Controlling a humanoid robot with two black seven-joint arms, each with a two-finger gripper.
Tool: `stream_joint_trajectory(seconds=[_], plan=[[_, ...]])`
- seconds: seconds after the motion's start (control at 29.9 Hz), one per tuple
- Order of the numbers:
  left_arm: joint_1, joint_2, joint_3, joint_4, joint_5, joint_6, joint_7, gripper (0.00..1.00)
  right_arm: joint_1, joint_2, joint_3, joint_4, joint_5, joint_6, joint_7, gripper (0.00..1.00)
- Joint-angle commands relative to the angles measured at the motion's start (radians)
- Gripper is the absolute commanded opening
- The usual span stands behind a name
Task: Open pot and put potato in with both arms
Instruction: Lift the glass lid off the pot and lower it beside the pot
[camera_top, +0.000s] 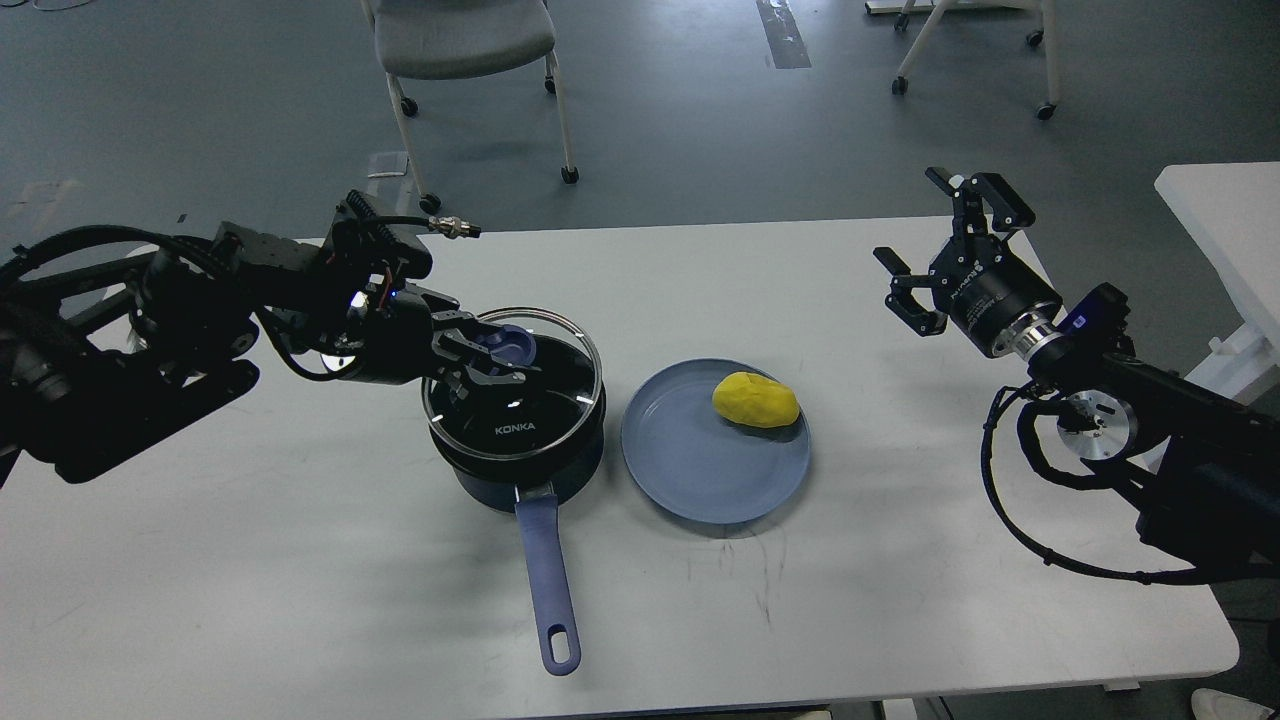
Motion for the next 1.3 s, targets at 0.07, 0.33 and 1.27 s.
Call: stream_joint_trajectory(seconds=[0.07,0.33,1.27], plan=[[-0.058,0.078,0.003,-0.021,-0.004,0.0,-0.043,0.48,0.001,-0.001,0.0,0.0,0.0,0.001,0.0,1.0],[-0.029,0.267,0.041,0.008,-0.01,0.0,-0.043,0.48,0.0,-0.001,-0.002,0.0,0.0,0.0,0.0,1.0],[0.246,0.277,0.046,0.264,-0.059,0.145,-0.043,0.5,-0.005,-0.001,-0.002,0.0,0.0,0.0,0.0,1.0]])
